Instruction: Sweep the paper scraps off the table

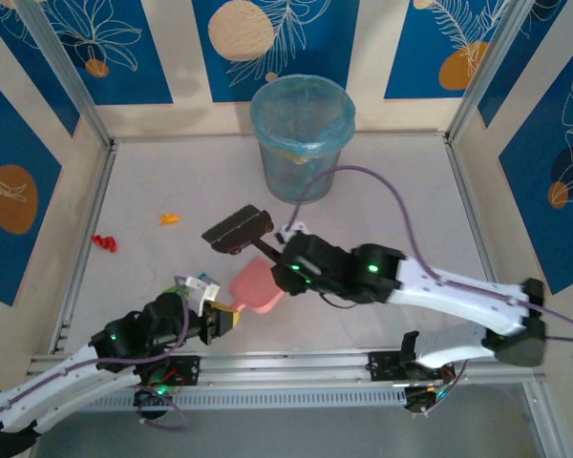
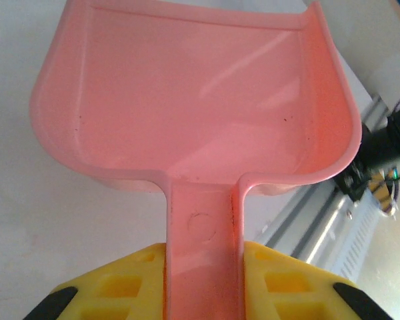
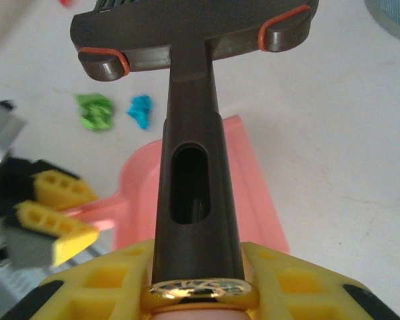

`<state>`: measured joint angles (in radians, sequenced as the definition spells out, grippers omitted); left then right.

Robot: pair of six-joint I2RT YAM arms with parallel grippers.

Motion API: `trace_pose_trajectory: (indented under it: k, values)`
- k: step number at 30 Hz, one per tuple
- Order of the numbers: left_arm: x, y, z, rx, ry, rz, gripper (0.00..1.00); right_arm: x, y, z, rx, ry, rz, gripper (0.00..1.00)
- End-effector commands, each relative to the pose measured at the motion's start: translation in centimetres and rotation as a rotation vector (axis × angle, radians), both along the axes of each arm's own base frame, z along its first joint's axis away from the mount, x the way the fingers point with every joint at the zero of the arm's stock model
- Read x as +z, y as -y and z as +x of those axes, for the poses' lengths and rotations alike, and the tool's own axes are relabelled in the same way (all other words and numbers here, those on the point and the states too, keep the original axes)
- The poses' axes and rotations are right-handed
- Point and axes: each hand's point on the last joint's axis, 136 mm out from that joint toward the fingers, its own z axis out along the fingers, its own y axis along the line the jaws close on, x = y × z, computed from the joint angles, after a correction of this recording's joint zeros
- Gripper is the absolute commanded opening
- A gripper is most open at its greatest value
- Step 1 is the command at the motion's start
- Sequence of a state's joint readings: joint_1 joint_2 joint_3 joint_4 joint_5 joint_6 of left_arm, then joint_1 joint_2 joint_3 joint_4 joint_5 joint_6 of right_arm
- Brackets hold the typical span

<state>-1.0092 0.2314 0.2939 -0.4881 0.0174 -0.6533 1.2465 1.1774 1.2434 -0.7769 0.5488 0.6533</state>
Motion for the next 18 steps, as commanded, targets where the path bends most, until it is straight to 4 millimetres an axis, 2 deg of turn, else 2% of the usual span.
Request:
trace_pose_trajectory:
  k: [1, 3, 7, 10, 12, 14, 18]
  values:
    - [3.6, -1.3, 2.0, 0.129, 0.093, -0.032, 0.0, 3.7, 2.0, -0.2, -0.044, 0.047, 0.199, 0.0]
    - [4.9, -2.6, 3.3, 0.228, 0.134, -0.023, 0.0, 4.0, 3.4, -0.2, -0.079, 0.055, 0.242, 0.0]
    - [7.7, -8.3, 6.5, 0.553, 0.239, 0.109, 0.0, 3.4, 5.3, -0.4, -0.096, 0.062, 0.243, 0.0]
    - [9.9, -11.1, 7.9, 0.715, 0.314, 0.188, 0.0, 2.6, 5.9, -0.6, -0.103, 0.057, 0.237, 0.0]
    - [10.8, -12.0, 8.3, 0.775, 0.333, 0.221, 0.0, 2.0, 6.0, -0.8, -0.089, 0.049, 0.229, 0.0]
    - [11.4, -12.9, 8.5, 0.824, 0.35, 0.265, 0.0, 1.1, 5.1, -1.3, -0.029, 0.037, 0.21, 0.0]
    - [10.8, -15.6, 8.6, 0.945, 0.368, 0.351, 0.0, -1.0, 3.1, -1.9, 0.072, 0.013, 0.148, 0.0]
